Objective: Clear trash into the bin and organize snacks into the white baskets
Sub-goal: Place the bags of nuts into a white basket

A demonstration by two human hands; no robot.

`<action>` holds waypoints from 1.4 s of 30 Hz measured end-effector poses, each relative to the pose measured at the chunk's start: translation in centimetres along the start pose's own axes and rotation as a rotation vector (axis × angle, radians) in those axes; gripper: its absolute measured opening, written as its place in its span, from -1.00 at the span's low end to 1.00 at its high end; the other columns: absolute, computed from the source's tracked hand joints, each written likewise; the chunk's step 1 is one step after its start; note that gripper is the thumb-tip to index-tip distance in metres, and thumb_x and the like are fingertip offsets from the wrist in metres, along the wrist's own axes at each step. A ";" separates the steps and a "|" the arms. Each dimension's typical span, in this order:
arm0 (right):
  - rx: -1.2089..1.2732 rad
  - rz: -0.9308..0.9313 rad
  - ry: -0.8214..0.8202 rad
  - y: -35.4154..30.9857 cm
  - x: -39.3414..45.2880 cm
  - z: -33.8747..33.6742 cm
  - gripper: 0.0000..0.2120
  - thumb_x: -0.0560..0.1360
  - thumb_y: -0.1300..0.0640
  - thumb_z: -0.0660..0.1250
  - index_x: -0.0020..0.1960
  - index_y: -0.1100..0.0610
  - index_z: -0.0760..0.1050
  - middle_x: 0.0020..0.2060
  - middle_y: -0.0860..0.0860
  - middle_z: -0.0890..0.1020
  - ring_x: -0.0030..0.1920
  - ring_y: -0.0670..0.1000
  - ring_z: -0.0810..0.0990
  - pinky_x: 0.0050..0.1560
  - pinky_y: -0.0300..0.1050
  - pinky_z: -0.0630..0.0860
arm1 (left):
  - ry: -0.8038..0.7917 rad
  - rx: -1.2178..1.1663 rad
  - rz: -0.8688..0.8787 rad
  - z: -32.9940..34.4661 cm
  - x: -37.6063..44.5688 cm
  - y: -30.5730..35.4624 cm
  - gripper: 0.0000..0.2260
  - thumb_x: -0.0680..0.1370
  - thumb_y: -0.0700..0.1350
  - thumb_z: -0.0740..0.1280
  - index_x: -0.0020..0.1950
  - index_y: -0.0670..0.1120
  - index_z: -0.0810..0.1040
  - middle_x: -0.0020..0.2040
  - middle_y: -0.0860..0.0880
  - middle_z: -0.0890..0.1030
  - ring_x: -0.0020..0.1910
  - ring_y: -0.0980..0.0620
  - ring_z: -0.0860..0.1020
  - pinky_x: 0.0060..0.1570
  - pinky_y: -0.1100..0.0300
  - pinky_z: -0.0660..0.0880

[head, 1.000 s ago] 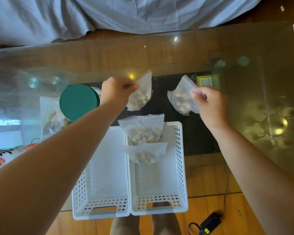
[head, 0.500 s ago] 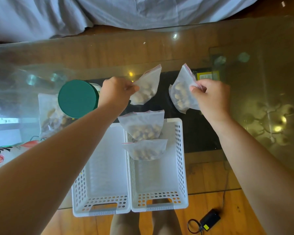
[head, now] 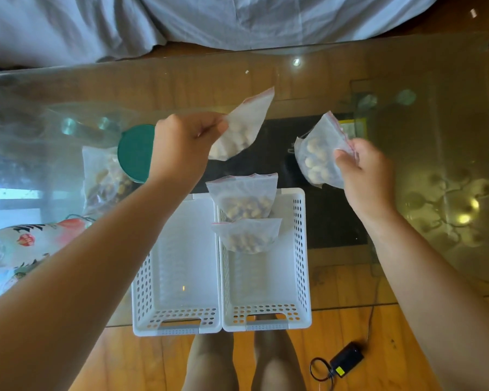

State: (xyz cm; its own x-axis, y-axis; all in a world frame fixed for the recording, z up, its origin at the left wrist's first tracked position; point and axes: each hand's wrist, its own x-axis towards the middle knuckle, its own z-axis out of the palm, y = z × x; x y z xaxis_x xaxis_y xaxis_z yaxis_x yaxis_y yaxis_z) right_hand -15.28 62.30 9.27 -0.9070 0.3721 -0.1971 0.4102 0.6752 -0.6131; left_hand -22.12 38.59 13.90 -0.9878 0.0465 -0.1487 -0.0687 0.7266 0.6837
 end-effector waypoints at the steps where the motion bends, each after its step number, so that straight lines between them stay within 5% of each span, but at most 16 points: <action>1: 0.013 -0.011 0.007 -0.3 -0.7 -0.6 -0.79 0.56 0.09 0.18 -0.01 0.22 0.49 -0.19 0.04 0.53 -0.24 0.01 0.49 -0.35 -0.23 0.36 | 0.029 -0.006 0.034 -1.0 -0.8 0.5 -0.78 0.54 -0.11 0.31 -0.02 -0.21 0.67 -0.28 -0.18 0.61 -0.29 -0.04 0.47 -0.29 0.17 0.36; 4: 0.057 -0.060 0.030 -1.3 -3.2 -2.7 -0.83 0.57 0.08 0.16 0.00 0.16 0.47 -0.19 -0.01 0.50 -0.32 -0.21 0.41 -0.46 -0.55 0.26 | 0.051 -0.064 0.147 -3.8 -4.0 2.6 -0.80 0.52 -0.16 0.31 0.08 -0.13 0.65 -0.23 0.11 0.63 -0.29 0.19 0.57 -0.34 0.49 0.36; 10: 0.182 -0.159 0.039 -3.3 -8.8 -6.6 -0.94 0.58 0.11 0.15 -0.03 0.02 0.40 -0.31 -0.21 0.45 -0.30 -0.35 0.47 -0.39 -0.56 0.31 | -0.083 -0.089 0.291 -6.6 -11.2 4.9 -0.81 0.50 -0.17 0.32 0.09 -0.07 0.62 -0.05 0.22 0.56 -0.06 0.28 0.53 -0.11 0.62 0.36; 14: 0.203 -0.214 -0.060 -3.5 -12.0 -8.3 -0.90 0.59 0.06 0.13 0.01 -0.04 0.41 -0.28 -0.26 0.49 -0.24 -0.36 0.48 -0.36 -0.58 0.33 | -0.258 -0.098 0.274 -6.1 -15.2 4.3 -0.80 0.48 -0.14 0.32 0.06 -0.04 0.65 -0.06 0.22 0.59 -0.01 0.30 0.54 -0.06 0.56 0.44; 20: 0.230 -0.310 -0.273 -3.0 -14.9 -8.8 -0.88 0.55 0.01 0.13 0.00 -0.12 0.43 -0.25 -0.32 0.55 -0.21 -0.30 0.52 -0.34 -0.52 0.36 | -0.484 0.012 0.228 -2.9 -19.9 2.1 -0.79 0.47 -0.11 0.31 0.02 -0.01 0.69 -0.04 0.08 0.71 -0.05 0.10 0.66 -0.14 0.14 0.59; 25: 0.139 -0.336 -0.510 -2.1 -16.2 -6.7 -0.77 0.55 -0.09 0.08 0.09 -0.14 0.46 -0.30 0.02 0.63 -0.29 0.04 0.61 -0.38 0.02 0.54 | -0.634 0.095 0.150 0.4 -22.2 -0.3 -0.75 0.54 -0.06 0.24 0.14 0.03 0.63 0.12 0.11 0.66 0.14 0.08 0.60 0.03 0.14 0.53; 29: 0.072 -0.353 -0.667 -1.3 -16.8 -3.3 -0.72 0.57 -0.01 0.13 0.16 -0.01 0.54 -0.13 -0.18 0.64 -0.14 -0.10 0.63 -0.23 -0.16 0.55 | -0.662 0.145 0.018 2.5 -22.6 -2.5 -0.76 0.57 -0.05 0.25 0.20 0.11 0.58 0.18 0.15 0.62 0.20 0.13 0.55 0.08 0.20 0.46; 32: 0.021 -0.357 -0.755 -1.0 -16.8 -0.7 -0.73 0.58 0.03 0.15 0.20 -0.01 0.52 0.02 -0.06 0.66 0.01 -0.04 0.63 -0.05 0.00 0.59 | -0.689 0.159 -0.046 3.6 -22.6 -3.5 -0.77 0.57 -0.04 0.24 0.17 0.11 0.60 0.15 0.15 0.63 0.16 0.10 0.56 0.06 0.21 0.46; 42: -0.086 -0.238 -0.867 -0.3 -13.7 5.5 -0.85 0.58 0.05 0.16 0.05 0.01 0.48 -0.05 -0.01 0.62 -0.01 0.05 0.58 -0.03 -0.05 0.52 | -0.740 0.121 -0.179 5.0 -22.1 -5.4 -0.77 0.57 -0.05 0.25 0.17 0.06 0.61 0.11 0.03 0.67 0.10 0.00 0.60 0.07 0.10 0.49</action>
State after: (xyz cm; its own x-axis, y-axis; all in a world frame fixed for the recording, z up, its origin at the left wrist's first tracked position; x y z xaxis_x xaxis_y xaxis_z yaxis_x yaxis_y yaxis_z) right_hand -3.47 53.43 7.95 -0.7081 -0.3705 -0.6011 0.1764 0.7314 -0.6587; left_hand 0.81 37.05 9.97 -0.6095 0.3361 -0.7180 -0.1614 0.8341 0.5274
